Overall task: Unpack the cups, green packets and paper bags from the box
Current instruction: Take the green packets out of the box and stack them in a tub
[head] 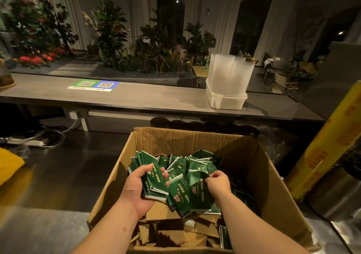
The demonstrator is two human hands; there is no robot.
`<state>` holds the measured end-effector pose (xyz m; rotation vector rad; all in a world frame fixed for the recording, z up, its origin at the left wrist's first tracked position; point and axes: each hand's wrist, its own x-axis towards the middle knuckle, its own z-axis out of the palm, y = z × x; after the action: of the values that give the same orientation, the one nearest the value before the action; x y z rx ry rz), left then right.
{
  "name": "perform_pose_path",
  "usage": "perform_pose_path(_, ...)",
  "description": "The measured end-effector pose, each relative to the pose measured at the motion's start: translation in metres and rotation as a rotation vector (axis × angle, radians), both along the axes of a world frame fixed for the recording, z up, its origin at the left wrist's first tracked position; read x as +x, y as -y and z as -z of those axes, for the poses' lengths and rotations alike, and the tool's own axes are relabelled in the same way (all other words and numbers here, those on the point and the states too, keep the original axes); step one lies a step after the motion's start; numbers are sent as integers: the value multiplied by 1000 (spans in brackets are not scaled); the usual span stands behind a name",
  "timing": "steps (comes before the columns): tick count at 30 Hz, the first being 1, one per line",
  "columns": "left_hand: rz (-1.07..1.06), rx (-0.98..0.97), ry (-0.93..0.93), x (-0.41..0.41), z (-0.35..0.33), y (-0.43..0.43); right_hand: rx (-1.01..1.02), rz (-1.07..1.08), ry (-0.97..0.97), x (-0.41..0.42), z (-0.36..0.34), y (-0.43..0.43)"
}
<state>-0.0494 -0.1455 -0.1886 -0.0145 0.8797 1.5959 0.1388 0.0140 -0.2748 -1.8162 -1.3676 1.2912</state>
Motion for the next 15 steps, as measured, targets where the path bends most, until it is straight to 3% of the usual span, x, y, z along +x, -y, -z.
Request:
perform_pose_path(3, -4, -15, -11, 1, 0, 1, -68, 45, 0, 0, 3, 2)
perform_pose_path(11, -8, -47, -21, 2, 0, 2, -193, -80, 274, -20, 27, 3)
perform_pose_path(15, -3, -48, -28, 1, -2, 1, -198, 48, 48, -20, 8, 2)
